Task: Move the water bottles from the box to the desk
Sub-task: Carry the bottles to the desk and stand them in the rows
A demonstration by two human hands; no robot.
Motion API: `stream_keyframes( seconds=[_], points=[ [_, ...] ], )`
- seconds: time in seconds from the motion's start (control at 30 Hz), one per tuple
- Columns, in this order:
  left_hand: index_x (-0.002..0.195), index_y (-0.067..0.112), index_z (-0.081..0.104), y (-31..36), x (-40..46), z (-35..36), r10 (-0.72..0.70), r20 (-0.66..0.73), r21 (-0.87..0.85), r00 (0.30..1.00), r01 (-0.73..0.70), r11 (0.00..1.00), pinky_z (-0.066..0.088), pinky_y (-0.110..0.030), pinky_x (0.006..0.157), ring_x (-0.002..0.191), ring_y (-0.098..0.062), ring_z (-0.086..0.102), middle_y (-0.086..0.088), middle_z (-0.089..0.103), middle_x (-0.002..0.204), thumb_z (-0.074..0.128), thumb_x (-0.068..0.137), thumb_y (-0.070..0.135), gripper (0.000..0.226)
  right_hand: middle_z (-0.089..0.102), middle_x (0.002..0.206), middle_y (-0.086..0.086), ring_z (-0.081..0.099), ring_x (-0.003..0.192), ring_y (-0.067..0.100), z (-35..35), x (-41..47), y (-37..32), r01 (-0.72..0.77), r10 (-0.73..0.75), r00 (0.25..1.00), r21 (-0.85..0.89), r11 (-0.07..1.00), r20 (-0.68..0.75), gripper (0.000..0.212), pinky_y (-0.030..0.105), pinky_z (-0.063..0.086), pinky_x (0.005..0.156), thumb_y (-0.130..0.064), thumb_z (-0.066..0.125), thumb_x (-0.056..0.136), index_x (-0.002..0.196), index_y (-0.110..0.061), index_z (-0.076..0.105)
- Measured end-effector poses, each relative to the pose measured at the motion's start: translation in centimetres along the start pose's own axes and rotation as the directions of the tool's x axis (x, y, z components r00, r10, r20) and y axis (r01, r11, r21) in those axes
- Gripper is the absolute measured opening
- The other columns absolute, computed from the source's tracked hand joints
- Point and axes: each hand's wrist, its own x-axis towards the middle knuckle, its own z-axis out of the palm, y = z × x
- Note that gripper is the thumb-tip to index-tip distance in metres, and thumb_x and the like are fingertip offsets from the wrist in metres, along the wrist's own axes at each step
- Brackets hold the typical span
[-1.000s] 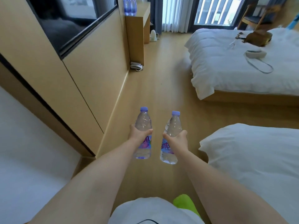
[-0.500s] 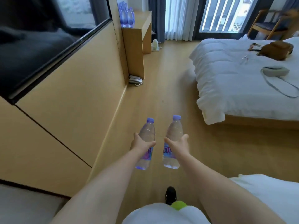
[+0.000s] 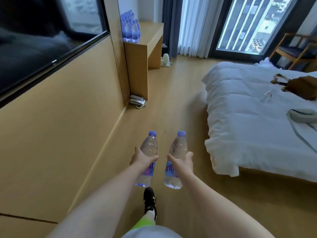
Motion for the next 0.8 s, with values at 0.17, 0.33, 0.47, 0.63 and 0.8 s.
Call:
stream_keyframes(
  seconds=[0.17,0.33,0.47,0.63,0.8],
  points=[
    [0.125,0.011,0.034,6.6,11.1,1.4,0.025,0.026,0.012,0.999,-0.025,1.0,0.042,-0.03,0.081,0.107,-0.029,0.057,-0.01,0.055,0.125,0.081,0.069,0.04,0.079,0.052,0.098,0.007,0.063,0.091,0.024,1.1,11.2,-4.3,-0.013,0.013,0.999,-0.001,1.0,-0.033,0.058,0.047,0.058,0.079,-0.031,0.078,0.08,0.108,-0.014,0.031],
    [0.126,0.012,0.033,15.0,21.7,1.2,0.059,0.06,0.06,0.996,-0.063,0.996,0.046,-0.035,0.086,0.107,-0.031,0.057,-0.01,0.055,0.124,0.08,0.069,0.04,0.079,0.05,0.092,0.002,0.062,0.088,0.023,2.1,21.9,-10.1,-0.026,0.031,0.993,0.04,0.999,-0.114,0.059,0.044,0.059,0.075,-0.032,0.079,0.078,0.107,-0.014,0.032],
    [0.128,0.014,0.032,21.3,28.2,1.0,0.088,0.088,0.065,0.992,-0.094,0.993,0.043,-0.032,0.08,0.106,-0.029,0.056,-0.008,0.054,0.124,0.08,0.07,0.041,0.079,0.051,0.096,0.002,0.061,0.084,0.018,2.3,29.0,-14.7,-0.011,0.017,0.993,0.049,0.999,-0.113,0.061,0.032,0.056,0.064,-0.037,0.079,0.077,0.109,-0.016,0.031],
    [0.124,0.015,0.033,27.1,35.4,2.1,0.102,0.108,0.065,0.989,-0.11,0.992,0.044,-0.034,0.085,0.107,-0.029,0.056,-0.008,0.054,0.123,0.08,0.071,0.04,0.075,0.052,0.104,0.005,0.063,0.089,0.019,2.7,37.6,-19.2,0.02,-0.018,0.995,0.021,1.0,-0.095,0.062,0.025,0.051,0.06,-0.037,0.079,0.078,0.111,-0.017,0.03],
    [0.124,0.015,0.032,32.2,42.9,3.8,0.03,0.057,0.028,0.998,-0.031,0.999,0.043,-0.033,0.078,0.092,-0.022,0.051,-0.008,0.054,0.119,0.079,0.072,0.039,0.073,0.052,0.112,0.011,0.063,0.098,0.027,3.3,47.3,-22.7,0.003,-0.006,0.997,-0.035,0.999,-0.078,0.061,0.044,0.058,0.081,-0.034,0.077,0.08,0.112,-0.015,0.03]
  ],
)
